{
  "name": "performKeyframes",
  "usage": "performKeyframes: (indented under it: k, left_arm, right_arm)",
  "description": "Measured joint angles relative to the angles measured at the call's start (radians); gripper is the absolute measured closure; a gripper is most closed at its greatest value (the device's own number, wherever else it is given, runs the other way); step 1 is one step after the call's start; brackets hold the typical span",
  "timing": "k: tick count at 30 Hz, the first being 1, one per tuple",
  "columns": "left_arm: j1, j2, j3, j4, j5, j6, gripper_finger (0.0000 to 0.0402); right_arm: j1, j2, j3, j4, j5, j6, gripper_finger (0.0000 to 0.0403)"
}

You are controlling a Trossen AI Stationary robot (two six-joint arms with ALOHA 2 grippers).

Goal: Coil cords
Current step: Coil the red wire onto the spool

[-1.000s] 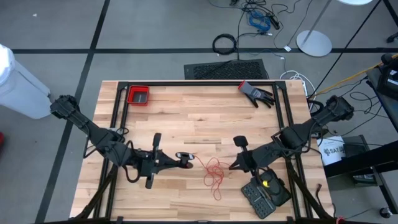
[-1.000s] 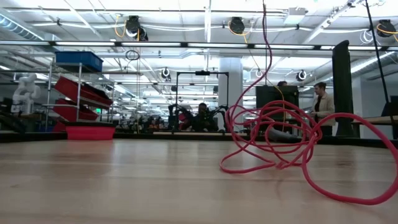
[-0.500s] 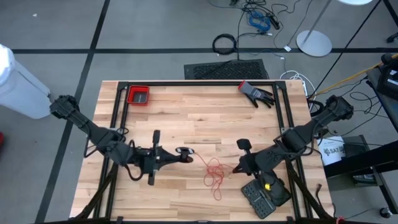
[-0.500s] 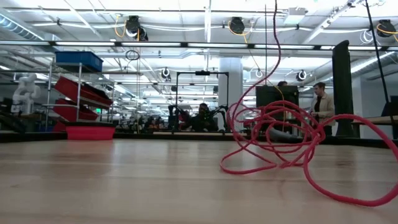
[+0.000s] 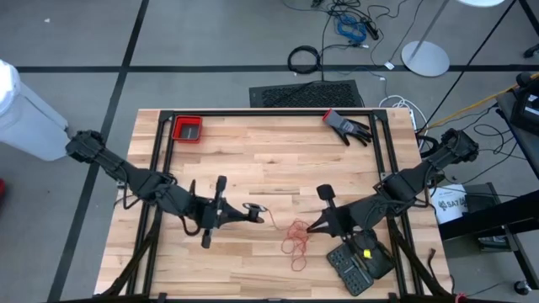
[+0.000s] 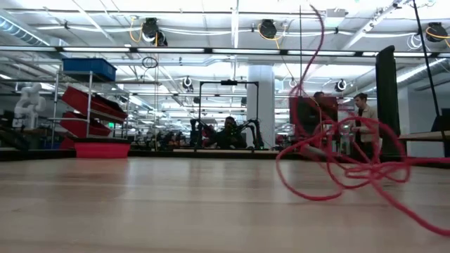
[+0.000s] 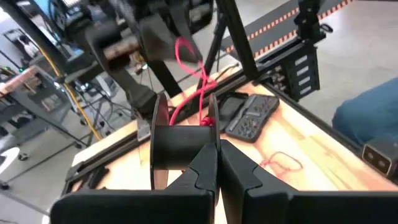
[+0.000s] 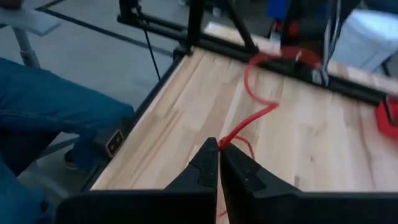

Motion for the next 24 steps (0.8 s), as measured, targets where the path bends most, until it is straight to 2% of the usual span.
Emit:
performKeyframes:
  k: [6, 10, 14, 18, 24]
  left_arm:
    - [0.036, 0.001, -0.019, 0.005, 0.013, -0.025, 0.0393]
    - [0.047, 0.018, -0.019, 0.016, 0.070, -0.034, 0.0393]
    - [0.068, 0.050, -0.019, 0.019, 0.080, -0.043, 0.0393]
    - [0.099, 0.091, -0.019, 0.054, 0.174, -0.047, 0.0393]
    - [0.136, 0.168, -0.019, 0.193, 0.350, -0.045, 0.0393]
  right_arm:
    - [0.000, 0.000, 0.000, 0.046, 0.000, -0.041, 0.0403]
    - [0.000, 0.001, 0.000, 0.073, 0.000, -0.063, 0.0403]
    - [0.006, 0.003, 0.000, 0.126, -0.002, -0.104, 0.0403]
    - [0.016, 0.003, 0.000, 0.181, -0.002, -0.159, 0.0403]
    - [0.020, 0.018, 0.000, 0.263, -0.002, -0.241, 0.0403]
